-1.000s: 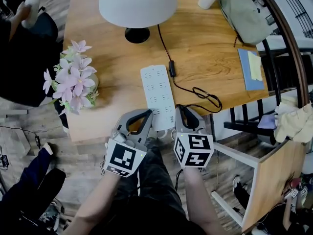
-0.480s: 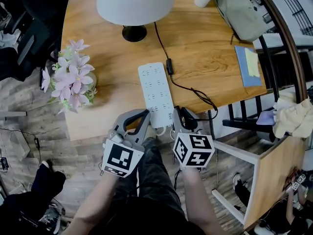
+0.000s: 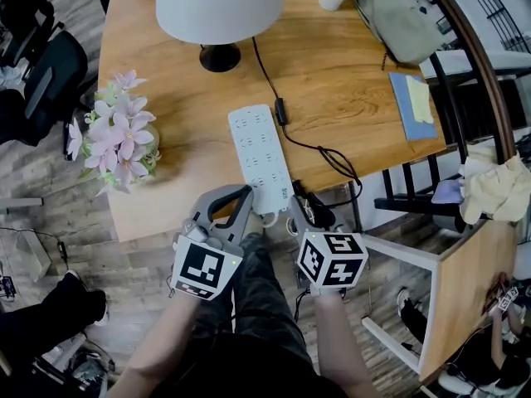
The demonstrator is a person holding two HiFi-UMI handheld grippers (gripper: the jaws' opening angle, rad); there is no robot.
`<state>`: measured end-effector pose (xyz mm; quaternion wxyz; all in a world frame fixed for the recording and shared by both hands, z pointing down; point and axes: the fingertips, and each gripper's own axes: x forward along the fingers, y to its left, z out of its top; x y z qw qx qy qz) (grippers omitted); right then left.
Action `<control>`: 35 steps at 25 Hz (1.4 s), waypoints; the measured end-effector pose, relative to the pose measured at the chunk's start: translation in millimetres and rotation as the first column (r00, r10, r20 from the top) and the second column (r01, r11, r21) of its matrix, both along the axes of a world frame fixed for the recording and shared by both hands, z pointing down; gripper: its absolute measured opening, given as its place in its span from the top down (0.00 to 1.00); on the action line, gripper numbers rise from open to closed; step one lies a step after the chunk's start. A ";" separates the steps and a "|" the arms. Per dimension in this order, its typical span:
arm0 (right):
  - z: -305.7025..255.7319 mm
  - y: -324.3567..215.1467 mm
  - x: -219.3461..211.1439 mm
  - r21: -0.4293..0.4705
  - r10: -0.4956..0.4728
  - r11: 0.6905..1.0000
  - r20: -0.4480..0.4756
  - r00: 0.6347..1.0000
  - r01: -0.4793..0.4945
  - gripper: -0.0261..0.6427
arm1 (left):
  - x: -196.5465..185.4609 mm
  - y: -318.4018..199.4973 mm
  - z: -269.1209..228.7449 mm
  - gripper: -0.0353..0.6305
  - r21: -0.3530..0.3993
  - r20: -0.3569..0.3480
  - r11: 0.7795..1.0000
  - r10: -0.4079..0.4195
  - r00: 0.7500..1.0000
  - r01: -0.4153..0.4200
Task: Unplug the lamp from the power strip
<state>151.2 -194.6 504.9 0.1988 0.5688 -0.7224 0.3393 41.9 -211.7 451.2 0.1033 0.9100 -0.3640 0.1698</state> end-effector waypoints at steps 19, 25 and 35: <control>-24.1 22.4 -24.0 -0.023 0.122 0.992 0.322 0.939 -0.121 0.90 | 0.9 -2.1 -15.0 0.95 0.041 -0.006 0.998 0.056 0.998 -0.056; -56.0 8.5 -28.5 0.102 0.069 0.989 0.332 0.941 -0.108 0.95 | -3.8 -10.9 -29.7 0.95 0.061 -0.032 0.997 0.049 0.998 -0.047; -109.2 -11.5 -33.3 0.335 -0.040 0.942 0.206 0.978 -0.032 0.95 | -18.6 -25.8 -58.6 0.95 0.096 -0.104 0.995 0.008 0.995 0.002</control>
